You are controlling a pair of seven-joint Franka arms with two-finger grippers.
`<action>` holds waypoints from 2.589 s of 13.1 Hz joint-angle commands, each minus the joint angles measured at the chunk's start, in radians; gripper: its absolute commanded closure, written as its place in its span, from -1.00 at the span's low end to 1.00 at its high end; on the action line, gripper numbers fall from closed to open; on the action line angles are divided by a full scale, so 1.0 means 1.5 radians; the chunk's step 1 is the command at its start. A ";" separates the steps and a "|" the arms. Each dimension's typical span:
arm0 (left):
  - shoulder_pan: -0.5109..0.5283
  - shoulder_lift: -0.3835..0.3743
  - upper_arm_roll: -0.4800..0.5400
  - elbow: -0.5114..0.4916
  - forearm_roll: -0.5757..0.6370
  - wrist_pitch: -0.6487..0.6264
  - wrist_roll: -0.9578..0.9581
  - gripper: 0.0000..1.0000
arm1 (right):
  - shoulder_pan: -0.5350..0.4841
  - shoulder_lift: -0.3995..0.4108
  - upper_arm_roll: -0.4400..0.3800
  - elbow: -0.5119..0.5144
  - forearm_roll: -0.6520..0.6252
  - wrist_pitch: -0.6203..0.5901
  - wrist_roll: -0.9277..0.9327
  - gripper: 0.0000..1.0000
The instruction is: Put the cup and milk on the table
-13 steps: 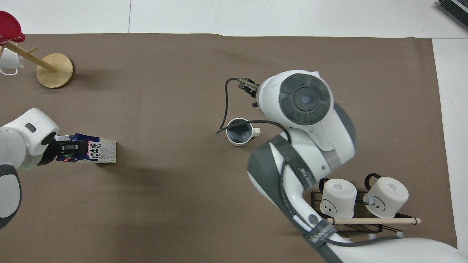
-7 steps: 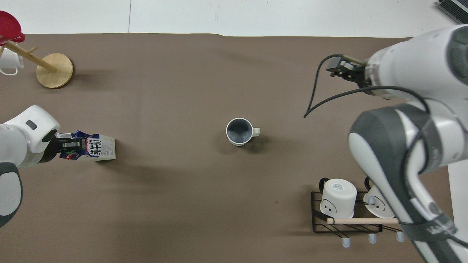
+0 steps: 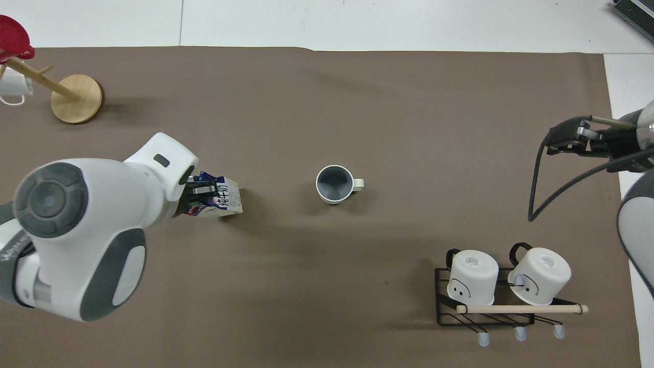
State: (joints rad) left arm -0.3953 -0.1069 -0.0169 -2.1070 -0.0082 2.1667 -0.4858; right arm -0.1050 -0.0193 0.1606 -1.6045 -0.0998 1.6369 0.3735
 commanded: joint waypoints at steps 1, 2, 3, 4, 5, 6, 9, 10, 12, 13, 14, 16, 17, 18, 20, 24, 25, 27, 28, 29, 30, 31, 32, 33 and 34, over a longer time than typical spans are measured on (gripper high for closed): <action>-0.063 0.065 0.012 0.066 0.022 -0.009 -0.065 0.44 | -0.001 0.030 0.000 0.075 0.034 -0.097 -0.028 -1.00; -0.079 0.076 0.012 0.081 0.024 -0.007 -0.088 0.44 | -0.003 0.043 -0.001 0.112 0.054 -0.132 -0.027 -1.00; -0.092 0.096 0.013 0.101 0.028 -0.008 -0.105 0.44 | -0.008 0.045 0.000 0.120 0.059 -0.141 -0.028 -1.00; -0.099 0.112 0.012 0.118 0.038 -0.008 -0.123 0.43 | -0.008 0.045 -0.002 0.120 0.059 -0.143 -0.029 -1.00; -0.108 0.118 0.012 0.123 0.043 -0.007 -0.133 0.43 | -0.009 0.045 -0.002 0.120 0.059 -0.140 -0.029 -1.00; -0.111 0.120 0.012 0.124 0.043 -0.006 -0.136 0.43 | -0.008 0.045 -0.002 0.118 0.057 -0.133 -0.029 -1.00; -0.130 0.138 0.012 0.130 0.058 -0.006 -0.151 0.42 | -0.006 0.034 -0.002 0.099 0.064 -0.098 -0.021 -1.00; -0.131 0.141 0.012 0.134 0.061 -0.004 -0.154 0.42 | -0.006 0.034 -0.003 0.099 0.063 -0.097 -0.026 -1.00; -0.132 0.149 0.012 0.137 0.067 -0.004 -0.157 0.40 | -0.006 0.034 -0.003 0.099 0.064 -0.099 -0.023 -1.00; -0.132 0.149 0.012 0.137 0.067 -0.005 -0.157 0.34 | -0.006 0.034 -0.003 0.099 0.064 -0.098 -0.022 -1.00; -0.131 0.149 0.012 0.137 0.067 -0.005 -0.157 0.17 | -0.006 0.034 -0.003 0.099 0.064 -0.098 -0.023 -1.00; -0.132 0.149 0.010 0.137 0.067 -0.007 -0.157 -0.74 | -0.007 0.034 -0.004 0.099 0.064 -0.098 -0.023 -1.00; -0.132 0.149 0.010 0.138 0.067 -0.011 -0.158 -1.00 | -0.007 0.034 -0.004 0.099 0.064 -0.098 -0.024 -1.00; -0.135 0.149 0.010 0.138 0.068 -0.016 -0.158 -1.00 | -0.006 0.034 -0.004 0.099 0.064 -0.097 -0.025 -1.00; -0.139 0.134 0.010 0.140 0.066 -0.025 -0.156 -1.00 | -0.006 0.034 -0.004 0.099 0.064 -0.096 -0.028 -1.00; -0.129 0.063 0.020 0.168 0.065 -0.139 -0.127 -1.00 | -0.006 0.034 -0.004 0.098 0.064 -0.093 -0.030 -1.00; -0.116 0.045 0.023 0.168 0.060 -0.167 -0.092 -1.00 | -0.006 0.034 -0.004 0.098 0.063 -0.090 -0.030 -1.00; -0.067 0.017 0.024 0.169 0.053 -0.214 -0.001 -1.00 | -0.006 0.034 -0.004 0.096 0.063 -0.085 -0.031 -1.00; -0.051 0.005 0.026 0.169 0.040 -0.231 0.031 -1.00 | -0.005 0.034 -0.004 0.096 0.062 -0.085 -0.032 -1.00; -0.021 -0.009 0.026 0.169 0.035 -0.249 0.064 -1.00 | -0.005 0.034 -0.004 0.096 0.062 -0.084 -0.038 -1.00; 0.006 -0.024 0.027 0.169 0.030 -0.269 0.104 -1.00 | -0.005 0.034 -0.004 0.096 0.063 -0.084 -0.049 -1.00; 0.034 -0.035 0.028 0.169 0.022 -0.291 0.145 -1.00 | -0.006 0.034 -0.004 0.096 0.063 -0.084 -0.053 -1.00; 0.068 -0.045 0.028 0.176 0.011 -0.311 0.184 -1.00 | -0.006 0.034 -0.004 0.096 0.063 -0.082 -0.051 -1.00; 0.098 -0.049 0.029 0.185 0.008 -0.337 0.221 -1.00 | -0.005 0.034 -0.004 0.095 0.063 -0.075 -0.048 -1.00; 0.127 -0.051 0.029 0.202 0.006 -0.365 0.260 -1.00 | -0.004 0.034 -0.003 0.095 0.064 -0.075 -0.047 -1.00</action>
State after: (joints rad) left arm -0.2740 -0.1659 0.0350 -1.8350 0.0271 1.6909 -0.1865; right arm -0.1038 0.0319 0.1555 -1.4574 -0.0259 1.5033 0.3297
